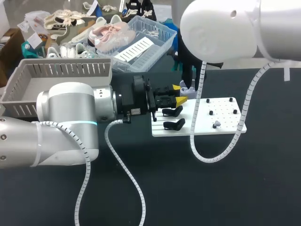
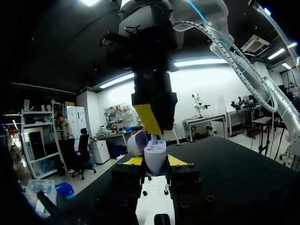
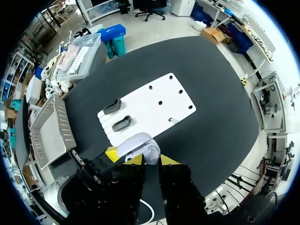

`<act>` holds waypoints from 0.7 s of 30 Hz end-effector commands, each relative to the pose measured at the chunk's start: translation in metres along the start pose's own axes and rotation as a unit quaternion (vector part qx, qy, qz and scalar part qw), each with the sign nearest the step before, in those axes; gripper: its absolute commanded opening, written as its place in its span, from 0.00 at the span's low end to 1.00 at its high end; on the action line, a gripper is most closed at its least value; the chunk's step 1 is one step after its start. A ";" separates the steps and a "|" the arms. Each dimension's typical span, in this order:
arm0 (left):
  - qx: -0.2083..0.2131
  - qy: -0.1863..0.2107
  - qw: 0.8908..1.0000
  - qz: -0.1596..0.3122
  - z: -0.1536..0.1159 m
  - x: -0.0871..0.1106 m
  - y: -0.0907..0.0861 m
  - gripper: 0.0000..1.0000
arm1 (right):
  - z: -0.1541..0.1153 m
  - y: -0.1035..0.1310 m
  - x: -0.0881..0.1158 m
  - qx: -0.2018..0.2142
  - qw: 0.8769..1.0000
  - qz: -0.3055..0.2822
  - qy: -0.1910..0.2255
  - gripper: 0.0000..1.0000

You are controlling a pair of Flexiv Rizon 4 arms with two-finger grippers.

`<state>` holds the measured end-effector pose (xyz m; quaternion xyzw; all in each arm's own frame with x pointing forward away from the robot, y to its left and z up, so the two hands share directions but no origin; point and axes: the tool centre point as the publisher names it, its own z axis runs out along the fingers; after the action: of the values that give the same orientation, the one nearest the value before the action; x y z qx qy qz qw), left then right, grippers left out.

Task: Pick up each earbud case from the left stands, insert the matching earbuds, close the lid, and place the case in the box.

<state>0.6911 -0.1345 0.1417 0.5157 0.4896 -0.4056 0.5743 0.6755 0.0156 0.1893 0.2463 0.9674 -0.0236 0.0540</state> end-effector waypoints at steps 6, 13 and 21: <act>-0.002 -0.001 1.000 0.001 0.000 0.000 -0.001 0.00 | 0.007 0.002 0.002 0.003 1.000 -0.001 0.009 0.00; -0.002 -0.001 1.000 0.001 0.000 0.000 -0.001 0.00 | 0.004 0.000 0.004 -0.007 1.000 -0.007 0.002 0.46; -0.002 -0.001 1.000 0.001 0.000 0.000 -0.001 0.00 | -0.005 -0.011 0.014 -0.027 0.999 -0.018 -0.013 0.49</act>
<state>0.6911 -0.1343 0.1418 0.5156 0.4895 -0.4057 0.5744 0.6722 0.0193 0.1909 0.2295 0.9715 -0.0142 0.0581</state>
